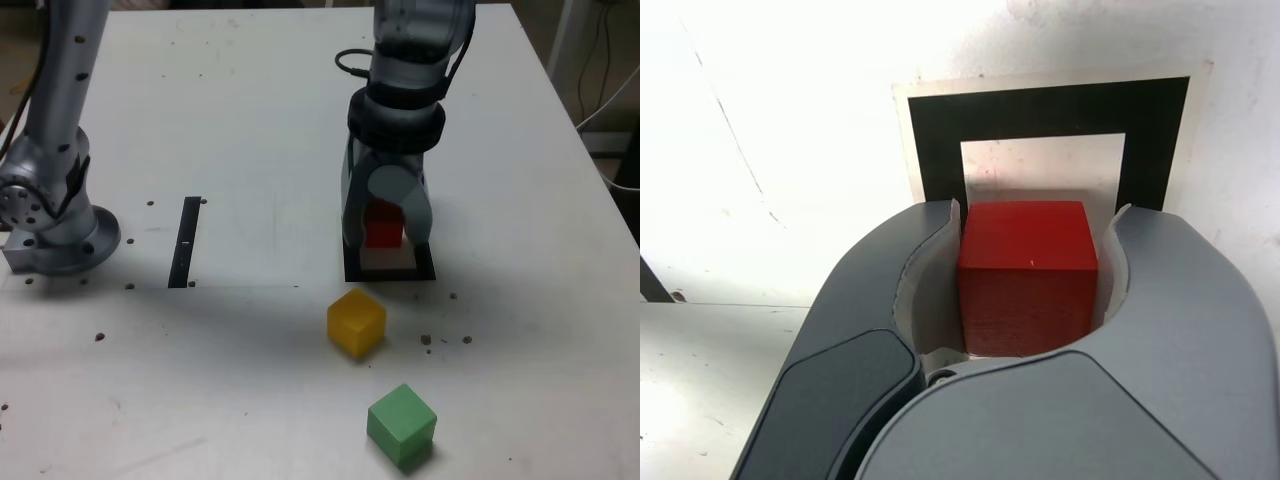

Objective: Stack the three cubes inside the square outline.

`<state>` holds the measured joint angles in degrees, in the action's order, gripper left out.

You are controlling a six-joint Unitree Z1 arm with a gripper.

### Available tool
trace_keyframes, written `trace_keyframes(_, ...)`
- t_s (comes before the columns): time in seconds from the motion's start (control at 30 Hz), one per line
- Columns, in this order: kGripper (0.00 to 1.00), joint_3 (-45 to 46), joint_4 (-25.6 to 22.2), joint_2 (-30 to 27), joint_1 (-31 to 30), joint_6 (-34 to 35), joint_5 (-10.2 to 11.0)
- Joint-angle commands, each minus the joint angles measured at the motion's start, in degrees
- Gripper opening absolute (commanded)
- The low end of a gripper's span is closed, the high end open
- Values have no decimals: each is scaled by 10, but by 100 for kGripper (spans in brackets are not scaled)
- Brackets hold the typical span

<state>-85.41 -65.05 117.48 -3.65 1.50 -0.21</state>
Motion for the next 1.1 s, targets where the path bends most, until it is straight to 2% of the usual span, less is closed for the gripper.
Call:
trace_keyframes(0.0, 21, 8, 8, 1, -1, 3, -1)
trace_keyframes(0.33, 25, 19, 35, 9, -1, 3, 4)
trace_keyframes(0.5, 34, 16, 39, 9, -1, 3, 19)
trace_keyframes(0.6, 39, 17, 39, 9, -1, 3, 21)
trace_keyframes(0.73, 53, 18, 38, 9, -1, 2, 15)
trace_keyframes(0.97, 87, 14, 36, 8, -1, 0, 8)
trace_keyframes(1.07, 98, 13, 34, 7, -1, 0, 9)
